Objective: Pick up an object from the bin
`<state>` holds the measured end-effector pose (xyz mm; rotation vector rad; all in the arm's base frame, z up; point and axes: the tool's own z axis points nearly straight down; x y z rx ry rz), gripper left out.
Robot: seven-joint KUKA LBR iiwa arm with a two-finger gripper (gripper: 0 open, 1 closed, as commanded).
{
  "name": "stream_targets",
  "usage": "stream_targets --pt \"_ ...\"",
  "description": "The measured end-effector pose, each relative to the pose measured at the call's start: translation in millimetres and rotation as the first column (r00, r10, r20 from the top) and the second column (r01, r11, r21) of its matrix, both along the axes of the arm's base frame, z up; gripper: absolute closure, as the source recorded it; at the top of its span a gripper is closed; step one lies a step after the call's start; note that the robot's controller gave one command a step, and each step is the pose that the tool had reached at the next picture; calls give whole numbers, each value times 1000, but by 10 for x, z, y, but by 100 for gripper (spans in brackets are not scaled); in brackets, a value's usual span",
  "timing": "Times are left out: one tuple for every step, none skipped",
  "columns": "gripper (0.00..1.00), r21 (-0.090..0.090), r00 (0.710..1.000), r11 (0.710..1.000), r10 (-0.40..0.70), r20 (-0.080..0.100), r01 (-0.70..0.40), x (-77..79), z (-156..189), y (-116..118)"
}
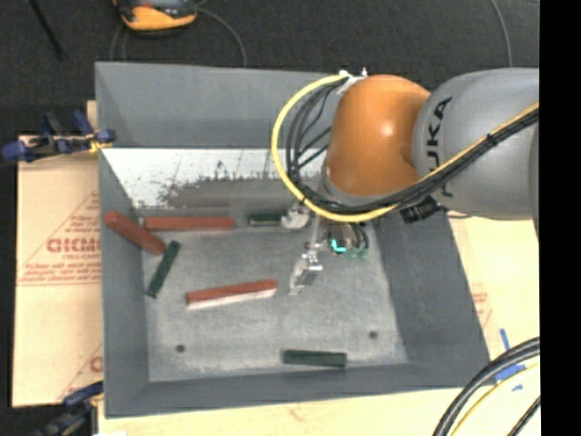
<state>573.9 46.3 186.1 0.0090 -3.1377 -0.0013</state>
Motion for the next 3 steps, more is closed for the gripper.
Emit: stream_targets --pt "0 0 1000 1000 -1 7 1 16 45 -1" --pt "100 6 993 993 120 3 -120 231 -980 123" --pt "0 1 992 993 118 33 -118 261 -1038 106"
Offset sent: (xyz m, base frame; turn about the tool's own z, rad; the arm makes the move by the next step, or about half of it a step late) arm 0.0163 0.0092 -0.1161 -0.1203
